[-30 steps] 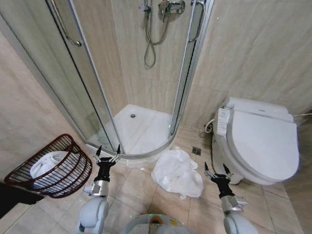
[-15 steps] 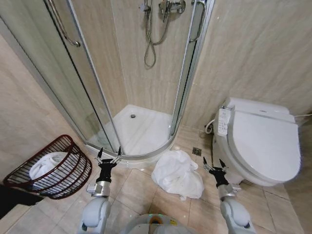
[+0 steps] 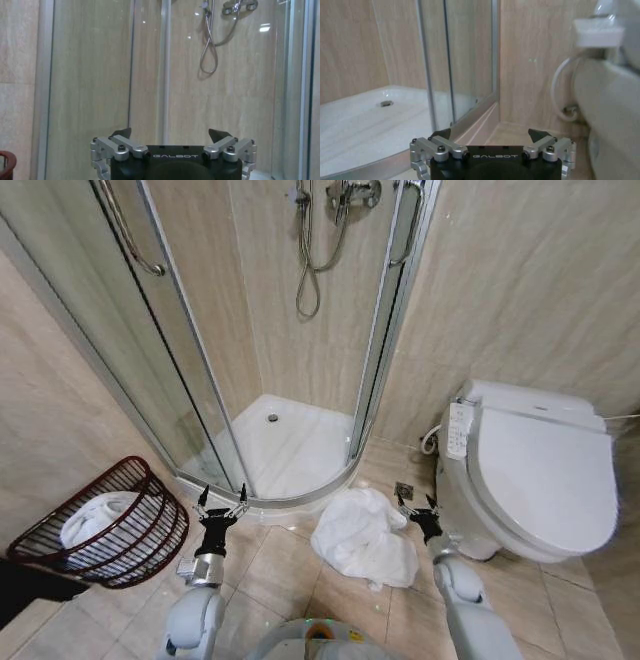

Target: Discard the used towel into the hamper.

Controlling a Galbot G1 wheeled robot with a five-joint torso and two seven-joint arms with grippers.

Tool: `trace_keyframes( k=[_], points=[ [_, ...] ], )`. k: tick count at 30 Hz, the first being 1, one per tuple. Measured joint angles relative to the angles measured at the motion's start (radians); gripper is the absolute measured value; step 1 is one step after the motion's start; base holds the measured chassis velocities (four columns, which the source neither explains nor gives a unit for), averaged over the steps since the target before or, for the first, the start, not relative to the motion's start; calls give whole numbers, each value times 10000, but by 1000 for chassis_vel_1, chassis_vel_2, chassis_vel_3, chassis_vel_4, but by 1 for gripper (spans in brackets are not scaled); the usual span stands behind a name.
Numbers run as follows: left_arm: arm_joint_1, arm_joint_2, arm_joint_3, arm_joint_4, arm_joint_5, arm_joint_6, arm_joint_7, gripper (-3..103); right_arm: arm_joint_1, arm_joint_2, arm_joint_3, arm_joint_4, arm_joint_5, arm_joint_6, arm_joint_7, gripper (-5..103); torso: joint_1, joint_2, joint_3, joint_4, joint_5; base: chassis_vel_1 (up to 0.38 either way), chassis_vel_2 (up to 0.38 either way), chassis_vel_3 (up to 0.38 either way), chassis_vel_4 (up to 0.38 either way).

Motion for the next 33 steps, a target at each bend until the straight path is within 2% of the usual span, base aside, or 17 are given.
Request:
trace_keyframes(
  k=[8,17,20,26,31,33],
  points=[
    [-12,69,34,-14,202,157,-28,100,556,-132,-446,-676,358,-823,60,100,0,0,0,-3,0,0,0,0,0],
    [309,-165,28,-287,522,344,-288,100,1506,110,-966,-1713,873,-1714,527,100,0,0,0,0,0,0,0,0,0],
    [459,-271,44,-398,728,468,-472,100,1573,415,-1168,-1863,843,-2041,992,100,0,0,0,-1,0,0,0,0,0],
    [567,-322,99,-553,854,713,-759,100,1551,892,-1537,-2083,618,-2123,1391,100,0,0,0,-2,-1,0,0,0,0],
    [614,-210,156,-811,867,1073,-921,100,1667,1445,-1769,-2250,623,-2501,2466,100,0,0,0,0,-1,0,0,0,0],
    [614,-197,161,-828,867,1101,-932,100,1662,1481,-1776,-2241,625,-2559,2566,100,0,0,0,0,-1,0,0,0,0]
  ],
)
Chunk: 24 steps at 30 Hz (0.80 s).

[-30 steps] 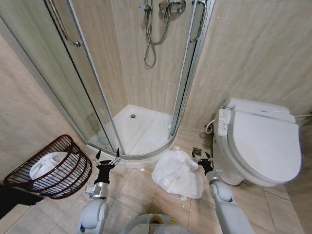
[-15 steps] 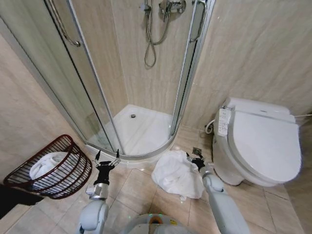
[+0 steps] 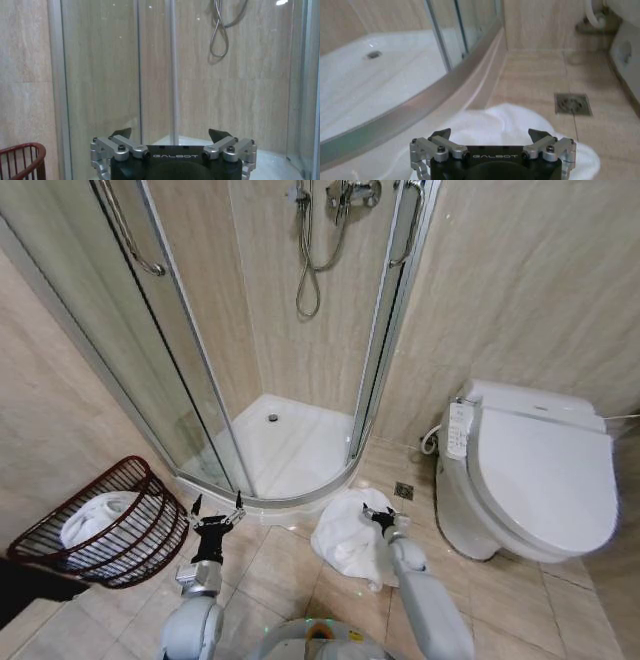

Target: Discard the used towel into the hamper.

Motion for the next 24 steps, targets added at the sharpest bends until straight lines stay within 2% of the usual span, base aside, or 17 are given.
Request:
trace_keyframes(
  k=[4,10,14,19,24],
  points=[
    [52,138,57,-136,-15,184,-57,100,-120,403,-85,307,448,-726,1447,100,0,0,0,-2,1,0,0,0,0],
    [140,157,61,-134,-23,120,-55,100,-98,688,2,155,516,-916,1805,100,0,0,0,0,0,0,0,0,0],
    [169,123,37,-62,-20,-24,-37,100,-52,768,157,-189,559,-922,1792,100,0,0,0,0,0,0,0,0,0],
    [201,122,28,92,24,-237,-10,100,57,815,540,-981,553,-766,1422,100,0,0,0,-1,0,0,0,0,0],
    [161,165,34,214,58,-388,0,100,281,758,866,-1986,163,-420,751,100,0,0,0,-1,1,0,0,0,0]
  ],
)
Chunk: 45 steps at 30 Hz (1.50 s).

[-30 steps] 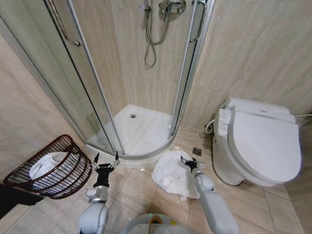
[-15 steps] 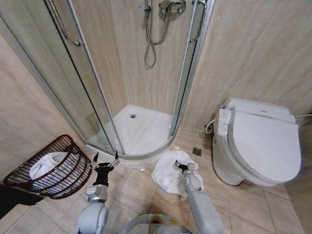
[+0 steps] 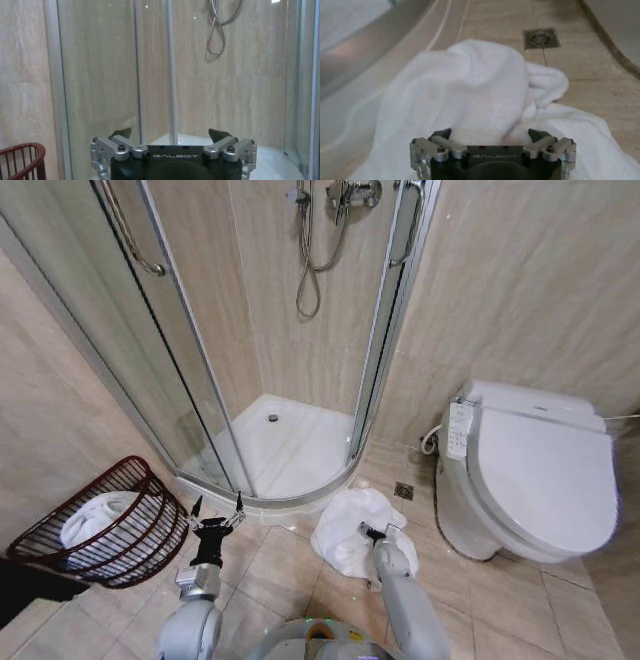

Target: Discard the used towel into the hamper.

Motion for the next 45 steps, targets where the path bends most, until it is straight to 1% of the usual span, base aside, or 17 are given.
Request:
trace_keyframes(
  k=[3,6,9,11,14,16,17,20,23,26,27,28,30,31,33,38,45],
  points=[
    [-14,95,-48,-5,-58,-49,5,100,85,-184,208,-557,-540,41,-860,100,0,0,0,0,0,0,0,0,0],
    [-37,132,-101,-6,-127,-64,5,100,37,-314,272,-660,-1113,130,-1392,100,0,0,-1,0,-1,0,0,0,0],
    [-39,142,-130,-6,-192,-81,5,100,-10,-335,300,-700,-1511,286,-1635,103,0,0,0,-1,1,0,0,0,0],
    [-36,146,-135,-8,-208,-92,5,100,-4,-335,302,-726,-1557,326,-1660,100,0,0,-1,-1,1,0,0,0,0],
    [-18,201,-155,-63,-246,-108,5,100,133,-301,328,-976,-1600,579,-1673,89,0,0,0,1,1,0,0,0,0],
    [-18,223,-162,-86,-263,-109,5,100,160,-300,334,-1014,-1600,632,-1680,89,0,0,0,1,1,0,0,0,0],
    [-28,230,-176,-124,-305,-109,5,100,173,-314,338,-1019,-1600,699,-1696,79,0,0,0,1,0,0,0,0,0],
    [-33,212,-199,-186,-369,-106,4,100,173,-344,339,-1014,-1600,794,-1711,73,0,0,0,1,2,0,0,0,0],
    [-22,153,-212,-257,-427,-98,1,100,189,-498,348,-1039,-1600,972,-1714,57,0,0,0,1,2,0,0,0,0],
    [-47,132,-200,-257,-427,-95,-2,100,206,-565,348,-1048,-1597,1039,-1714,51,0,0,0,1,1,0,0,0,0],
    [-78,92,-183,-256,-426,-90,-11,100,229,-617,343,-1077,-1597,1151,-1714,41,0,0,0,0,1,0,0,0,0],
    [-94,52,-167,-254,-422,-84,-23,100,252,-654,331,-1123,-1609,1296,-1723,35,0,0,0,0,1,0,0,0,0],
    [-98,20,-154,-252,-416,-84,-47,100,267,-691,323,-1178,-1634,1512,-1802,35,0,0,0,1,1,0,0,0,0],
    [-96,1,-151,-251,-410,-83,-69,100,259,-745,316,-1181,-1764,1699,-1960,25,0,0,0,1,2,0,0,0,0],
    [-94,-7,-150,-250,-409,-84,-77,100,234,-788,312,-1149,-1897,1797,-2065,25,0,0,0,1,2,0,0,0,0],
    [-99,-8,-162,-249,-407,-83,-112,100,173,-928,297,-990,-2371,2345,-2236,5,0,0,0,0,-1,0,0,0,0],
    [-75,-19,-157,-284,-400,-66,-134,100,193,-1116,267,-845,-2601,3089,-2259,3,0,0,0,0,1,0,0,0,0]
  ],
)
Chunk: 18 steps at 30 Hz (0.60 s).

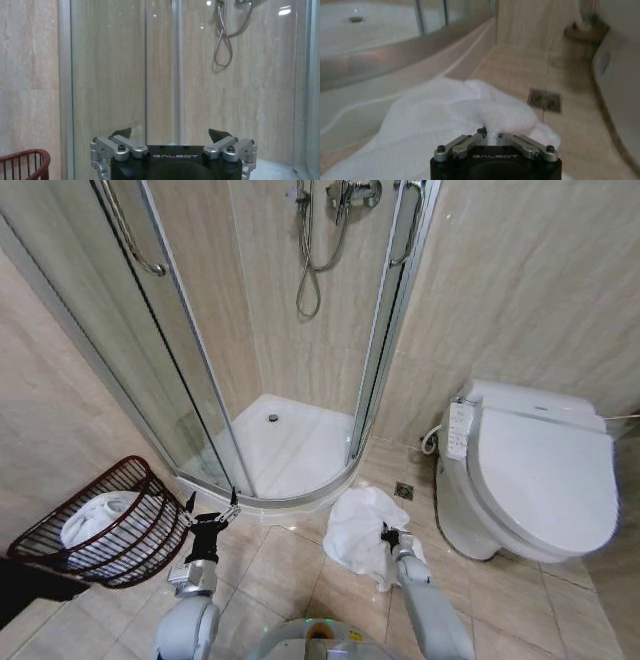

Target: Discard the used towel into the hamper.

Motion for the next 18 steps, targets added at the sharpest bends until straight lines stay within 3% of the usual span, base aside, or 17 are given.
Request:
trace_keyframes(
  k=[9,18],
  points=[
    [54,33,-1,-54,-37,-33,-7,100,-581,-200,67,1840,-41,48,264,3,0,0,0,0,0,0,0,0,0],
    [148,108,-170,-482,-398,-8,-98,100,-2383,-747,29,6067,-125,-893,711,3,0,0,0,0,-3,0,0,0,0]
  ],
)
